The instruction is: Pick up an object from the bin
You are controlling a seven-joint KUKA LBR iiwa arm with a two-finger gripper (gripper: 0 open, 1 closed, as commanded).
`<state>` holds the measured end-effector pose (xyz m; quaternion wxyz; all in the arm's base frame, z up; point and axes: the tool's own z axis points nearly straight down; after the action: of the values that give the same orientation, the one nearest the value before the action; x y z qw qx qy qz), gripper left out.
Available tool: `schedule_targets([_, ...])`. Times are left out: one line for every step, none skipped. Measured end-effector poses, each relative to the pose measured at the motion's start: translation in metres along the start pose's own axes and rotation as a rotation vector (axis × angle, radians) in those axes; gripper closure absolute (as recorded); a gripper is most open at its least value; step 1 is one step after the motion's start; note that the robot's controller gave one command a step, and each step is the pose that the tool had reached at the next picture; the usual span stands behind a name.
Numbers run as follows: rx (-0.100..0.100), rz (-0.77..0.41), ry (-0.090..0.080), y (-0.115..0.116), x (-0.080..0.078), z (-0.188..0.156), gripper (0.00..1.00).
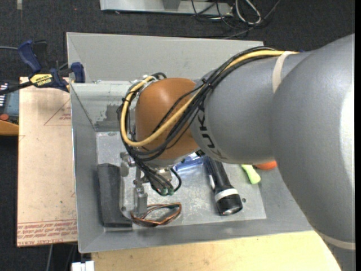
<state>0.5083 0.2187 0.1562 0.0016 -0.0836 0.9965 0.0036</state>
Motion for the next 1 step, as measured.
schedule_targets([0.007,0.015,0.013,-0.0743,0.0255,0.0546,0.00])
